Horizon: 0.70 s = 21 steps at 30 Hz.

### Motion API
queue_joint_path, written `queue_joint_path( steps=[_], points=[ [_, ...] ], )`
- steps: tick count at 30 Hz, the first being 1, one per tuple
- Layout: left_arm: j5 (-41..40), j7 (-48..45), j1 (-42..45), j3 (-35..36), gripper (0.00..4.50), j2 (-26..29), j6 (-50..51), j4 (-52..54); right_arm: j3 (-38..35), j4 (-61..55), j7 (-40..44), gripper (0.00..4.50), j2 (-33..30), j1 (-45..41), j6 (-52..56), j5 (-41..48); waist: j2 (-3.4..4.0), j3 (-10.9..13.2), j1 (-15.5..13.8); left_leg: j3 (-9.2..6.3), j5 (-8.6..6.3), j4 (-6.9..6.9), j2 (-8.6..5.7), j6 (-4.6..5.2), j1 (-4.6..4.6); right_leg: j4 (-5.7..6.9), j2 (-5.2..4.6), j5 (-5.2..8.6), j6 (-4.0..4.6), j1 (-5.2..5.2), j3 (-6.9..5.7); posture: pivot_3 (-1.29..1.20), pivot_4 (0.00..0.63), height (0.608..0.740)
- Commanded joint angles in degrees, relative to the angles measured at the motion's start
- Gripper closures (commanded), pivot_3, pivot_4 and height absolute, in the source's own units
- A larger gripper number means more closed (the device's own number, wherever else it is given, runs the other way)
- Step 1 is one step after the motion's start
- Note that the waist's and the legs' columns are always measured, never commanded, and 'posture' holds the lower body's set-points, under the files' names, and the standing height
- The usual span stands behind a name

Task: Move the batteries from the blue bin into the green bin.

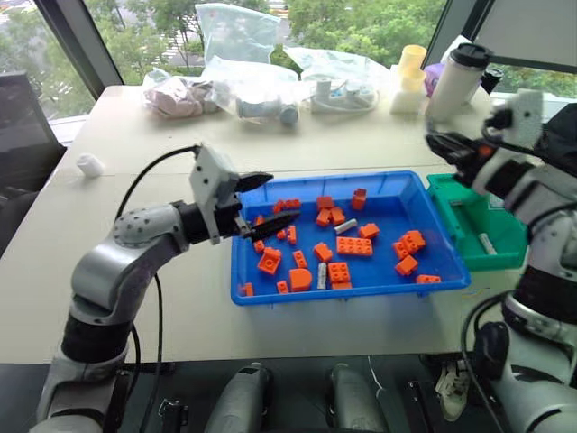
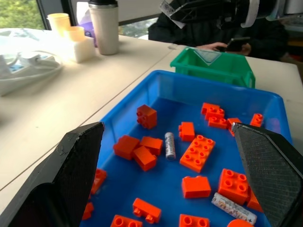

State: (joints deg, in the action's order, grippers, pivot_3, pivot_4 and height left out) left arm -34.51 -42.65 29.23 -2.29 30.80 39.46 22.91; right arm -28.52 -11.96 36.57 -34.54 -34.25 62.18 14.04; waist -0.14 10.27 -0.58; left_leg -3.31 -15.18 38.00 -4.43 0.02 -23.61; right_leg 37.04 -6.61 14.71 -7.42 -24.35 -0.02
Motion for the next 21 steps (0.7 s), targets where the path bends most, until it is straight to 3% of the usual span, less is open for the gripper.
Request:
queue_joint_path(
  steps=[1, 11, 19, 21],
  points=[
    [1.98, -5.28, 3.61, -3.43, 0.00, 0.19, -3.54, -3.81, -2.54, -4.13, -2.91, 4.33, -3.78, 4.41, 2.58, 0.02, 0.01, 0.00, 0.34, 0.05, -0.02, 0.00, 0.01, 0.04, 0.01, 0.00, 0.01, 0.00, 0.00, 0.00, 0.01, 0.00, 0.150, 0.740],
    [8.89, -14.35, 8.87, -8.33, 0.00, 0.37, -11.79, -14.02, -0.35, 0.92, -6.06, 4.33, -9.64, 10.58, -0.48, -0.10, 0.03, -0.01, 1.22, 0.09, -0.10, 0.00, 0.05, 0.22, 0.06, 0.05, 0.07, 0.00, 0.00, 0.01, 0.04, 0.00, 0.150, 0.740],
    [9.95, -14.84, 6.84, -6.32, 0.00, 1.65, -11.69, -13.57, 2.44, 3.82, -4.63, 0.48, -12.34, 8.76, -5.26, 1.39, 0.02, 0.00, 1.21, 0.08, -0.10, 0.01, 0.05, 0.22, 0.06, 0.04, 0.06, 0.00, 0.00, 0.02, 0.05, 0.00, 0.150, 0.740],
    [9.65, -14.84, 6.40, -5.65, 0.00, 2.29, -11.22, -12.98, 3.79, 2.79, -1.16, 0.48, -13.43, 8.01, -8.00, 3.22, 0.03, 0.00, 1.21, 0.08, -0.10, 0.02, 0.05, 0.22, 0.06, 0.04, 0.07, 0.00, -0.01, 0.02, 0.05, 0.00, 0.150, 0.740]
  ],
)
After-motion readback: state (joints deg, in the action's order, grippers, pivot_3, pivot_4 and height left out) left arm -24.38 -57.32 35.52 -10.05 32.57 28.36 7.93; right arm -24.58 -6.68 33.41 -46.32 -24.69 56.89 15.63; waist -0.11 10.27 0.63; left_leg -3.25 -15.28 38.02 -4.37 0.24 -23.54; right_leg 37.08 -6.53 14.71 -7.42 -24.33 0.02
